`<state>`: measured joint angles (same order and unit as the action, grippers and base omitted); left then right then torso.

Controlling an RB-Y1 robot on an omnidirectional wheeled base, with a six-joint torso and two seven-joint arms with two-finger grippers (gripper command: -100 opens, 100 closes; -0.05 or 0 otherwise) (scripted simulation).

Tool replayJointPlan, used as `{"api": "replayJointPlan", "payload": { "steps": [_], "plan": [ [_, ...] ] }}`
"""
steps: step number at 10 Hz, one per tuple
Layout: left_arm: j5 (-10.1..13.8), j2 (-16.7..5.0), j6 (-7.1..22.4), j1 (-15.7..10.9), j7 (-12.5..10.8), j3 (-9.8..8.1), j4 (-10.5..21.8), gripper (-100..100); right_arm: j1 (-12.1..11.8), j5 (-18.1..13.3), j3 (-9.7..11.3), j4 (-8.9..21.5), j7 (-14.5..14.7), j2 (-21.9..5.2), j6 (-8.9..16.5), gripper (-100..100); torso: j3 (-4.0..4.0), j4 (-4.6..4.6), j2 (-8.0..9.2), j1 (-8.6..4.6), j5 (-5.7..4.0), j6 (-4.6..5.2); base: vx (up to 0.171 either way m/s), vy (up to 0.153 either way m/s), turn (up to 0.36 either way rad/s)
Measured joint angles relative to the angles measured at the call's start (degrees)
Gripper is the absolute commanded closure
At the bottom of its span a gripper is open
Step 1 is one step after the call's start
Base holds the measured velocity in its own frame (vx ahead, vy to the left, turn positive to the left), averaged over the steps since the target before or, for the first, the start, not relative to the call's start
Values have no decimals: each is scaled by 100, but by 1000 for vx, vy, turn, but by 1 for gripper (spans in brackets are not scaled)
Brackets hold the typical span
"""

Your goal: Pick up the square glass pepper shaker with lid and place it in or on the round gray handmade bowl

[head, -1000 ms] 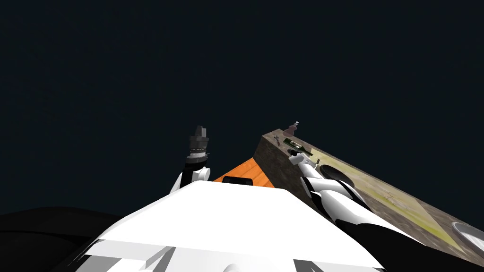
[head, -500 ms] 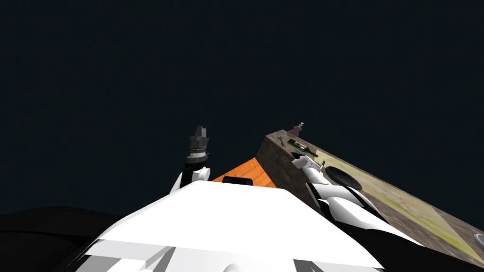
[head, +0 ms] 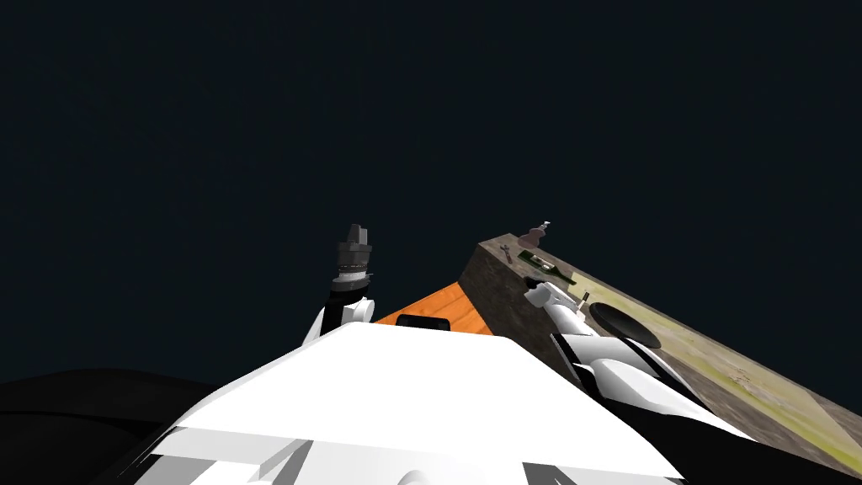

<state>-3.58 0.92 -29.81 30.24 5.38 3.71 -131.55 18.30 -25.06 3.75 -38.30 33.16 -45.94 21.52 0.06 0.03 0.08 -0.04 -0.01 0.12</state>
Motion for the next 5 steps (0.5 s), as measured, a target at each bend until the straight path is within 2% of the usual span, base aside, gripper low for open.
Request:
{"api": "replayJointPlan", "payload": {
  "steps": [1, 2, 4, 5],
  "plan": [
    [0, 0, 0, 1, 0, 0, 0, 0, -130, -31, 20, -135, -133, -7, 86, -100, 0, 0, 0, -3, -1, 3, -10, 19, 120],
    [0, 0, 0, 0, 0, 0, 0, 0, -335, 67, 83, -379, -207, -79, 253, -100, 0, 0, -1, -5, -1, 1, -6, 11, 39],
    [0, 0, 0, 0, 0, 0, 0, 0, -499, -181, 101, -384, -522, -73, 335, -100, -2, -1, -4, -9, -2, 2, -5, 8, 70],
    [0, 0, 0, 1, 0, -1, 0, 0, -513, -208, 127, -349, -655, -95, 357, -100, -3, -1, -5, -10, -1, 2, -1, 4, 102]
  ]
}}
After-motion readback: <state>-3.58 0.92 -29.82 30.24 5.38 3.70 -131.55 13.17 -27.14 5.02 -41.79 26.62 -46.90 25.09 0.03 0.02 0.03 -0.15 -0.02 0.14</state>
